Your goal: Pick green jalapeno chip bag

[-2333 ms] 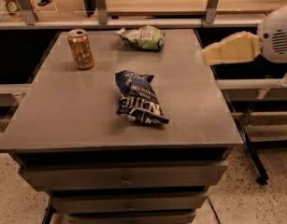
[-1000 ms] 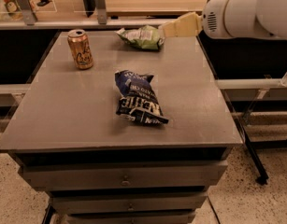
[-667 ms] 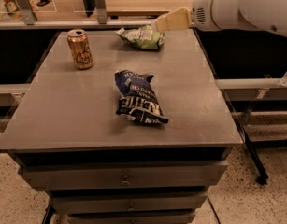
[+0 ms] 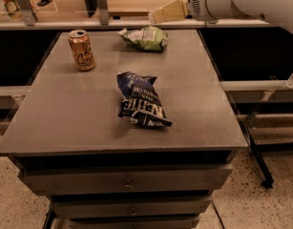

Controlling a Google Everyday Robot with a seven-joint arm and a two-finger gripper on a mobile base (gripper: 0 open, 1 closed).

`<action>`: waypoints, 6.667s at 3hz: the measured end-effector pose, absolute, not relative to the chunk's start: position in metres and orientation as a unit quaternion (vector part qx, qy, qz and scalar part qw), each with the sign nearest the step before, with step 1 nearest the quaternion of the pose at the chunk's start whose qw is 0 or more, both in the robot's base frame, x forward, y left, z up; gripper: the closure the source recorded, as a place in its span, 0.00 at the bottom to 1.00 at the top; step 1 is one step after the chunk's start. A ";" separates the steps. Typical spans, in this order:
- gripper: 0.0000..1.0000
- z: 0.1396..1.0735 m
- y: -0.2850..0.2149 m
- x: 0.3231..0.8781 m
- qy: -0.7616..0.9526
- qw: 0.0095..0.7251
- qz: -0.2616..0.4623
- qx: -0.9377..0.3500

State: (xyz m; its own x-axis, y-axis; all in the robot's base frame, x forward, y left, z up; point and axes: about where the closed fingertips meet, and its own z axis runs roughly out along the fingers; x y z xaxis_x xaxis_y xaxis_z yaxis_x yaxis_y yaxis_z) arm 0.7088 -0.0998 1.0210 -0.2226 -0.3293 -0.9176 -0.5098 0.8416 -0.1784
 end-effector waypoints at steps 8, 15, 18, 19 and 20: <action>0.00 0.896 -0.050 0.841 0.797 0.509 0.177 -0.272; 0.64 0.857 -0.016 0.865 0.765 0.458 0.254 -0.375; 1.00 0.910 -0.023 0.875 0.731 0.522 0.254 -0.358; 1.00 0.944 -0.031 0.869 0.710 0.550 0.252 -0.361; 1.00 0.979 -0.039 0.854 0.689 0.566 0.242 -0.384</action>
Offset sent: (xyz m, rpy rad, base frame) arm 0.0526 0.0197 -0.0411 0.0888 0.0461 -0.2068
